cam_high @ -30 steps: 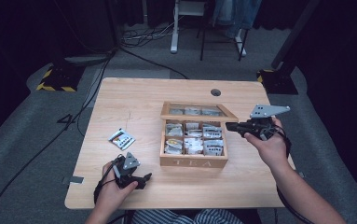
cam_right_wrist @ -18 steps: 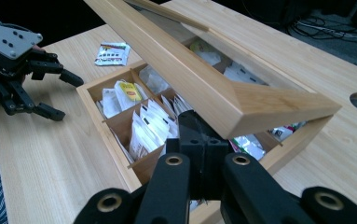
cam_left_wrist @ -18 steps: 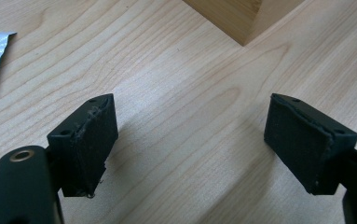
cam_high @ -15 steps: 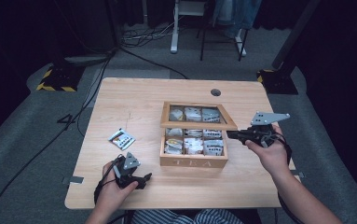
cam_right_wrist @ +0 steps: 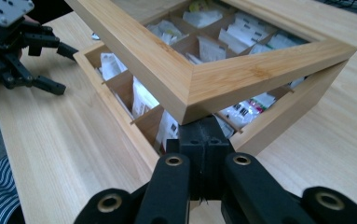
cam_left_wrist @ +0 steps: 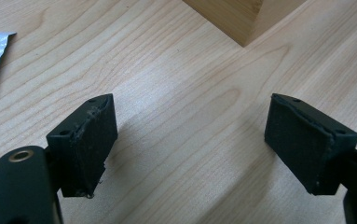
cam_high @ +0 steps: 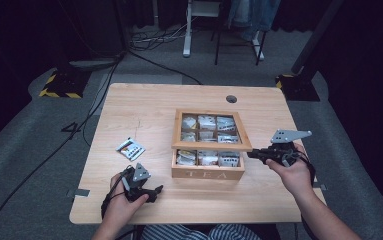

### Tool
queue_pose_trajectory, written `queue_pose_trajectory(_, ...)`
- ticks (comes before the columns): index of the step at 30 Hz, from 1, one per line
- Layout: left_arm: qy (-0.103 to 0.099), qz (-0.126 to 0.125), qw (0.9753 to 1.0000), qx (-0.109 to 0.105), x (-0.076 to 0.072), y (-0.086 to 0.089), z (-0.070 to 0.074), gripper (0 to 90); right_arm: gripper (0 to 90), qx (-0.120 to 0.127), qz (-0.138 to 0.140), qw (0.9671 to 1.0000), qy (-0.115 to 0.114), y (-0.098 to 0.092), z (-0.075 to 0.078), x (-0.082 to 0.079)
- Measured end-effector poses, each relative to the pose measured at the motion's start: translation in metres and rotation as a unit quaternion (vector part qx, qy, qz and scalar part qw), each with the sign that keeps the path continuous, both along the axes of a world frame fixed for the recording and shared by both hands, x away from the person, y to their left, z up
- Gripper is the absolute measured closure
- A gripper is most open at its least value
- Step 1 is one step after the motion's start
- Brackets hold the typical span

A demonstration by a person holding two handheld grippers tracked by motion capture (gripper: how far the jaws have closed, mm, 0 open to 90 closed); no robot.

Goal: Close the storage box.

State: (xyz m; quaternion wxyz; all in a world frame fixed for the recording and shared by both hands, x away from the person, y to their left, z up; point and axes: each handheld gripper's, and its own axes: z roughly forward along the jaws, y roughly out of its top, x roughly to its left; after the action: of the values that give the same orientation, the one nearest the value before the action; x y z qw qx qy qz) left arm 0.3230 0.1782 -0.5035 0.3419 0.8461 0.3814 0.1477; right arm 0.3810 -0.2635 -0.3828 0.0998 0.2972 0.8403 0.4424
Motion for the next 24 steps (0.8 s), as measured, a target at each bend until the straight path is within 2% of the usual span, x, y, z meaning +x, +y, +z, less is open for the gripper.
queue_pose_trajectory(14, 0.001, 0.0, 1.0, -0.001, 0.0, 0.0, 0.0, 17.7, 90.0, -0.018, 0.004, 0.9996, 0.022, -0.001, -0.016, -0.012)
queue_pose_trajectory(24, 0.002, 0.0, 1.0, 0.0, 0.0, 0.0, 0.0, 17.7, 89.9, -0.02, 0.005, 0.9991, 0.037, -0.004, -0.027, -0.014)
